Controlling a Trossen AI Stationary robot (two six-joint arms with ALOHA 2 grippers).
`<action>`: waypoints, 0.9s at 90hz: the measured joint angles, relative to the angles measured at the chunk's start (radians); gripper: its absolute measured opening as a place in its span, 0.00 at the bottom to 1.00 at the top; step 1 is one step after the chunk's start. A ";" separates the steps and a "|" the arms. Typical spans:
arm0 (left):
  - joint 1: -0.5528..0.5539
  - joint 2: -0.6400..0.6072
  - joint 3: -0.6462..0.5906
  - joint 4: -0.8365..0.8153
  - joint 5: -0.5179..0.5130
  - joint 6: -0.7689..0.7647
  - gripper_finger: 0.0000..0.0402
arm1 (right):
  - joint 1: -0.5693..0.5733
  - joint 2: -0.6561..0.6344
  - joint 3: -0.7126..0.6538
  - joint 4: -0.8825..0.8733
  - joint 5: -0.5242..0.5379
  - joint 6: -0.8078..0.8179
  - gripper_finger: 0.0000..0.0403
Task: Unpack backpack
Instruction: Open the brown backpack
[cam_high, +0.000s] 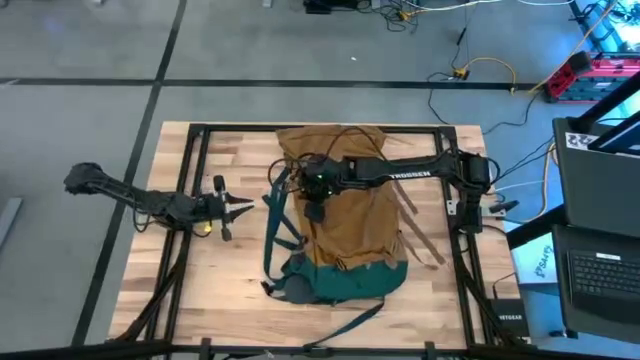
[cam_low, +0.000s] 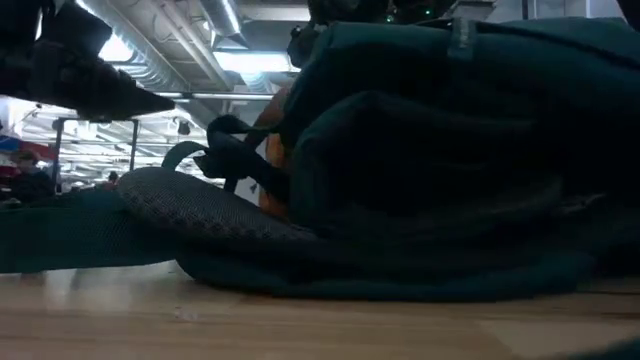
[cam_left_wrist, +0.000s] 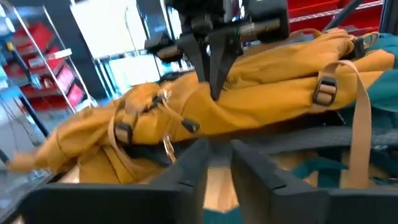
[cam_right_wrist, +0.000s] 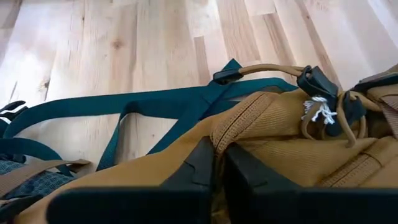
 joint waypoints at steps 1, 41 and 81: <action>0.000 0.004 0.000 0.007 0.000 0.004 0.19 | 0.000 0.000 0.000 0.000 0.000 0.000 0.00; 0.053 0.179 0.000 0.207 0.010 0.012 0.66 | 0.000 -0.001 0.000 0.020 -0.015 0.000 0.01; 0.138 0.433 0.045 0.386 0.141 0.007 0.71 | -0.001 -0.001 0.000 0.035 -0.022 -0.017 0.01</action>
